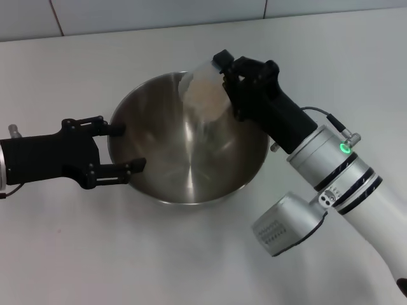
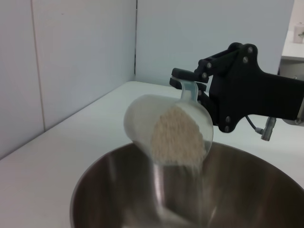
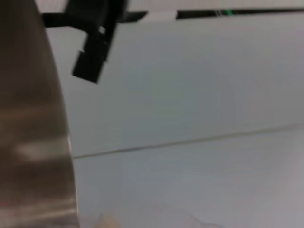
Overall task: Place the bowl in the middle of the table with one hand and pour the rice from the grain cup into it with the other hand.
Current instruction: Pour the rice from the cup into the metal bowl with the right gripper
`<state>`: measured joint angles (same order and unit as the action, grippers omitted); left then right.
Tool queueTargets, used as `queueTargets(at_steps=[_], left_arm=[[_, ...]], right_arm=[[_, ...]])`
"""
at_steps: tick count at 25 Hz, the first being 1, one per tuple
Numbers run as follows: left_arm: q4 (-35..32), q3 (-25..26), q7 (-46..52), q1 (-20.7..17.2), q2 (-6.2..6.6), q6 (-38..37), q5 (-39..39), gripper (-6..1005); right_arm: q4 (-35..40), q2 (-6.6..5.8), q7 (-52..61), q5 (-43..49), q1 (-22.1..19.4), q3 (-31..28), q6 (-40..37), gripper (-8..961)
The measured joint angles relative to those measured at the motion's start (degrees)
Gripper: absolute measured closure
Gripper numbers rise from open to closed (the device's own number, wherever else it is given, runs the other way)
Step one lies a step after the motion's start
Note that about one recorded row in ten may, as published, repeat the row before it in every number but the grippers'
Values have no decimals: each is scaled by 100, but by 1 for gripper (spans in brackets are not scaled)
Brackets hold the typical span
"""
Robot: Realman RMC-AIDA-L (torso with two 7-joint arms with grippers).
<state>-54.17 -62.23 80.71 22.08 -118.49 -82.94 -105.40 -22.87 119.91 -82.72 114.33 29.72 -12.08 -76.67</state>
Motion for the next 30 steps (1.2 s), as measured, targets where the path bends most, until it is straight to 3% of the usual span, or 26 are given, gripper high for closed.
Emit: queueTargets(at_steps=[13, 26, 30], left_arm=[[-383, -173, 243, -60, 18, -12, -63, 203], [-396, -175, 273, -11, 1, -12, -172, 204], [-394, -175, 273, -11, 1, -12, -174, 204]], right_arm=[[-120, -3, -1582, 541, -102, 13, -64, 911], [-368, -2, -5148, 609, -398, 142, 389, 901], [-532, -3, -4990, 548, -477, 48, 389, 898]])
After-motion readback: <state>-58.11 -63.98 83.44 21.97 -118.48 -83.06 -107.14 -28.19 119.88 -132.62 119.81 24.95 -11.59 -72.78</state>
